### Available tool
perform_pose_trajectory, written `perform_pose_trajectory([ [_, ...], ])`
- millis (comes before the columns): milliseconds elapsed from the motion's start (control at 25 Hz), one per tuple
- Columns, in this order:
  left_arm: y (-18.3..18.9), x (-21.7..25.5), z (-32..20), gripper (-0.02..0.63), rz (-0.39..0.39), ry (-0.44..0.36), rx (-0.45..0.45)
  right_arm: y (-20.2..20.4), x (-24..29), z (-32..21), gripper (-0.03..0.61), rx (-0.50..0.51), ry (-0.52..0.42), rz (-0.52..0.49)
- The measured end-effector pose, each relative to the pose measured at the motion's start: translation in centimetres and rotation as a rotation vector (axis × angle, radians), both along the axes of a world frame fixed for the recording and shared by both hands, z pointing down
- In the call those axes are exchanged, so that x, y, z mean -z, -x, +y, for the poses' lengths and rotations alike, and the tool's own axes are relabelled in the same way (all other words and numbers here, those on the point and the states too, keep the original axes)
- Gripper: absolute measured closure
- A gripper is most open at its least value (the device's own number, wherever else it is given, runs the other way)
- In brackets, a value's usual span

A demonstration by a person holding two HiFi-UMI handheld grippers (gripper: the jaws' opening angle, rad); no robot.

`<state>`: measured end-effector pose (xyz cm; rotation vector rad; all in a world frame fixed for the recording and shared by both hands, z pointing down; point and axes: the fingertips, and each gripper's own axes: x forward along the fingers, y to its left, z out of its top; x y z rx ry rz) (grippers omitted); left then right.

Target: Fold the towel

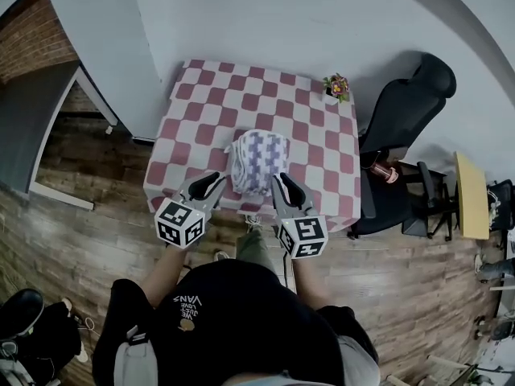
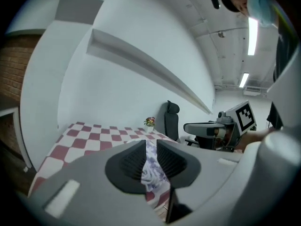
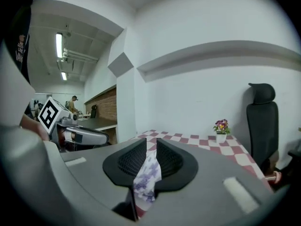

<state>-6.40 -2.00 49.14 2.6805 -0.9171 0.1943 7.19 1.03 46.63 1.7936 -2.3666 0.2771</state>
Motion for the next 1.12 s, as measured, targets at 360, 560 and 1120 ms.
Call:
perform_pose_trajectory([
  [360, -0.6, 2.7, 1.7, 0.603, -0.002, -0.099, -0.006, -2.1, 2.6, 2.7, 0.572, -0.089, -0.05, -0.048],
  [560, 0.0, 2.8, 1.8, 0.611, -0.035, -0.131, 0.008, -2.7, 2.1, 2.9, 0.573, -0.134, -0.019, -0.054],
  [1120, 0.8, 2.3, 3.2, 0.612, -0.052, -0.148, 0.036, -1.6, 0.5, 3.6, 0.574, -0.128, 0.039, 0.019],
])
